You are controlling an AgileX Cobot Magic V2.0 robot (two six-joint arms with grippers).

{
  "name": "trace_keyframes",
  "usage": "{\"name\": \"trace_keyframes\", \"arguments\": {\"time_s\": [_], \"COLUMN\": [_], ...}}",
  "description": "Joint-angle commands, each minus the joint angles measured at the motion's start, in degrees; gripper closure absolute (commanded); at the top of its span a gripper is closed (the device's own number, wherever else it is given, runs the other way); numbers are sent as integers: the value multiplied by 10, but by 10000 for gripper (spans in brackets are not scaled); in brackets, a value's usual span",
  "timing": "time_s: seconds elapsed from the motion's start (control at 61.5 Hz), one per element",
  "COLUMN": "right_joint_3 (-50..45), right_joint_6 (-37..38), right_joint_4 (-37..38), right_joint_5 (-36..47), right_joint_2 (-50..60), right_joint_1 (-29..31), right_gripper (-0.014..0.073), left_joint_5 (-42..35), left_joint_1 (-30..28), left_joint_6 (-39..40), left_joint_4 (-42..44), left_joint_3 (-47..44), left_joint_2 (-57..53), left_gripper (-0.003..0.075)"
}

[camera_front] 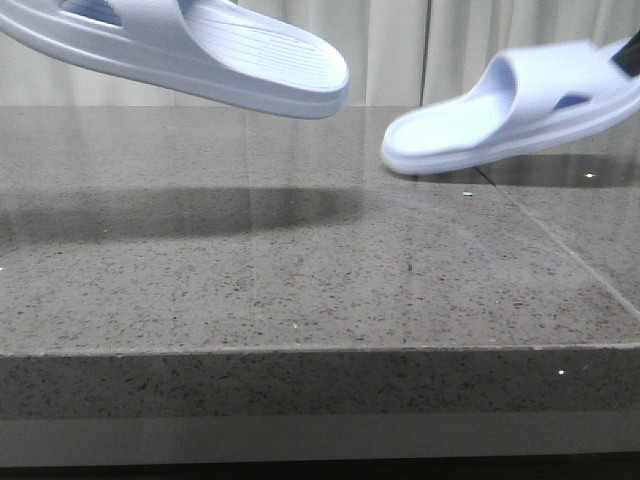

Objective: Insert blue slippers together front up
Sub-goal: 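Grasp the second slipper's heel with the right gripper and lift it, then bring the right-held slipper over and nest it onto the left-held slipper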

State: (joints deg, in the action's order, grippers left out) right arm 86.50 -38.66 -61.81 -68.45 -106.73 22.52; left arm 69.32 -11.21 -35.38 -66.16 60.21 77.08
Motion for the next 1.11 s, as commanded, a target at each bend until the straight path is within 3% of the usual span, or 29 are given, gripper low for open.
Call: {"name": "trace_keyframes", "arguments": {"time_s": [0.0, 0.358, 0.553, 0.732, 1.09], "right_joint_3": [12, 6, -56, -105, -110], "right_joint_6": [-8, 55, 60, 51, 48], "right_joint_4": [-54, 1, -1, -35, -70], "right_joint_5": [-78, -79, -79, -79, -62], "right_joint_2": [68, 188, 260, 305, 304], "right_joint_1": [6, 5, -13, -30, -99], "right_gripper": [653, 653, 655, 655, 655], "left_joint_5": [34, 2, -3, -3, 1], "left_joint_1": [3, 3, 3, 3, 3], "left_joint_6": [-1, -1, -1, -1, -1], "left_joint_4": [-46, -46, -46, -46, -46], "left_joint_3": [13, 13, 13, 13, 13], "left_joint_2": [-19, -19, -19, -19, -19], "left_gripper": [739, 739, 739, 739, 739]}}
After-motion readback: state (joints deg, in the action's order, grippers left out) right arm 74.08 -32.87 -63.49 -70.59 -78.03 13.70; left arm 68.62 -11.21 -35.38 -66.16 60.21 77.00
